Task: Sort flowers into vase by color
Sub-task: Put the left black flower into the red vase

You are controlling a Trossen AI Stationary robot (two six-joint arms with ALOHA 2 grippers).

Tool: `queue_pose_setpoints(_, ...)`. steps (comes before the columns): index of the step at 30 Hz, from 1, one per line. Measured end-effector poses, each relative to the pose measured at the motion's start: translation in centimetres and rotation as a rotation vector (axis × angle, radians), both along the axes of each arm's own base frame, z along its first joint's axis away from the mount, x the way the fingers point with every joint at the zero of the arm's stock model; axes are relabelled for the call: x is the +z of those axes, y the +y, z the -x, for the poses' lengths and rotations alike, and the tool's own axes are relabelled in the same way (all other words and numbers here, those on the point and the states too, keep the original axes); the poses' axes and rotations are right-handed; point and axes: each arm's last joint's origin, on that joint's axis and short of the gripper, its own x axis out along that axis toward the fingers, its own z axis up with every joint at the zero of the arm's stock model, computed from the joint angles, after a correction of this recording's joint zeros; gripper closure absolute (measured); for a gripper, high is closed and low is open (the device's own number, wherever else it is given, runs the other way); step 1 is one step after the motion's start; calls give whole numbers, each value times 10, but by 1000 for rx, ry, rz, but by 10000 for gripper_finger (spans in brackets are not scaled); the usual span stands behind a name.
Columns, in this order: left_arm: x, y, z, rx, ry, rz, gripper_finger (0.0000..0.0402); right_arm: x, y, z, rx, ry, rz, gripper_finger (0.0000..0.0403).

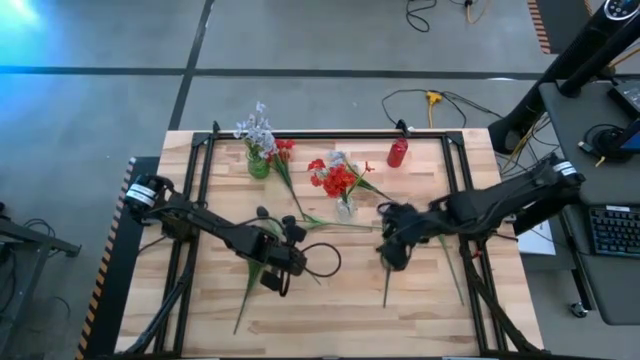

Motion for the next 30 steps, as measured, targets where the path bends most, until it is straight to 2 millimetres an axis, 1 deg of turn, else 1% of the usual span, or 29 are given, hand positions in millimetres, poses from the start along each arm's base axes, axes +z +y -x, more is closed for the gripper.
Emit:
queue_pose_setpoints(6, 4, -4, -4, 2, -47, 22, 401, -21, 15, -30, 49, -24, -75, 165)
queue_pose_setpoints(11, 18, -8, -12, 5, -94, 43, 401, -33, 24, -52, 64, -44, -114, 165)
queue_pose_setpoints(14, 25, -11, -15, -12, -110, 42, 401, -36, 28, -65, 75, -34, -100, 165)
queue_pose_setpoints(19, 34, -14, -19, -22, -135, 49, 401, -35, 37, -91, 98, -40, -83, 165)
queue_pose_setpoints(25, 35, -17, -18, -30, -131, 49, 401, -31, 42, -116, 177, -38, -82, 165)
queue_pose_setpoints(28, 31, -21, -11, -46, -71, 27, 401, -38, 44, -124, 221, -32, -31, 165)
queue_pose_setpoints(30, 30, -24, -6, -57, -44, 18, 402, -44, 44, -129, 224, -29, 33, 165)
